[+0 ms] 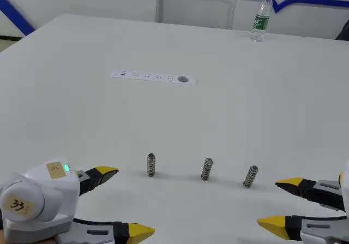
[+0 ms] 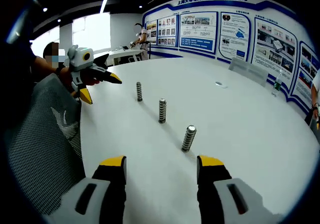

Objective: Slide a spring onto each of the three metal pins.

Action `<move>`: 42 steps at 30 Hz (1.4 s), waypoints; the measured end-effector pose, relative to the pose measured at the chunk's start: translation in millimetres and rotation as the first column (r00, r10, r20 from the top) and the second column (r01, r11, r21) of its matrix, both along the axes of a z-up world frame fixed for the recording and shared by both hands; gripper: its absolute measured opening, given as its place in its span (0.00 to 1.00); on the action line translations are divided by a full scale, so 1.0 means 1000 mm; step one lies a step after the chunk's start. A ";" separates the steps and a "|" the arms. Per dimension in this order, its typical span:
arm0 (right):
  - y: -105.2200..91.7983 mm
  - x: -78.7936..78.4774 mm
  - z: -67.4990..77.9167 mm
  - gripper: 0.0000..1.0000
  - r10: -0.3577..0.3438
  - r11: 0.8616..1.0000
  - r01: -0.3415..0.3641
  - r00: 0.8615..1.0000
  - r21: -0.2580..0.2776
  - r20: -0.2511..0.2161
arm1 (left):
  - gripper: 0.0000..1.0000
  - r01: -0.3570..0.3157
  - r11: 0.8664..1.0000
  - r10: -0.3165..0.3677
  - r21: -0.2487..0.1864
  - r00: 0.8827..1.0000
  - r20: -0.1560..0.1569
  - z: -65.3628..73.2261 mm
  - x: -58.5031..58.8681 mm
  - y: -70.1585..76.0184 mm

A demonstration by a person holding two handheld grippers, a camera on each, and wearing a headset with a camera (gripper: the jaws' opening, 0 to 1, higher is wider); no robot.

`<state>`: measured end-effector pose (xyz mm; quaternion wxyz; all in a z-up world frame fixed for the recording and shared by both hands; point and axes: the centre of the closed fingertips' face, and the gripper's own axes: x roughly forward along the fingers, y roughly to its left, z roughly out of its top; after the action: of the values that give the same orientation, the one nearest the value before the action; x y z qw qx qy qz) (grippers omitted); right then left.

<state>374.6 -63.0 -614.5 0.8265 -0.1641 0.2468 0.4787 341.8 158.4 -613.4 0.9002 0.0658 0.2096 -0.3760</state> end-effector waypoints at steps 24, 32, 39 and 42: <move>-0.010 -0.003 0.000 0.67 -0.043 0.998 0.042 0.999 0.042 0.006 | 0.84 -0.002 1.000 0.002 -0.016 1.000 -0.001 -0.002 0.002 -0.001; -0.012 -0.003 0.000 0.67 -0.058 0.997 0.058 0.998 0.045 -0.002 | 0.85 -0.002 1.000 0.002 -0.017 1.000 -0.001 -0.002 0.003 0.000; -0.013 -0.002 0.002 0.67 -0.062 0.997 0.062 0.998 0.043 -0.005 | 0.85 -0.003 1.000 0.003 -0.020 1.000 0.000 -0.001 0.005 -0.001; -0.013 -0.002 0.002 0.68 -0.064 0.997 0.064 0.998 0.043 -0.009 | 0.85 -0.004 1.000 0.004 -0.020 1.000 -0.001 -0.002 0.004 -0.001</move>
<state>372.3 -75.8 -612.7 0.8438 -0.1365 0.2446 0.4578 346.2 157.8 -615.0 0.9015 0.0562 0.2063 -0.3763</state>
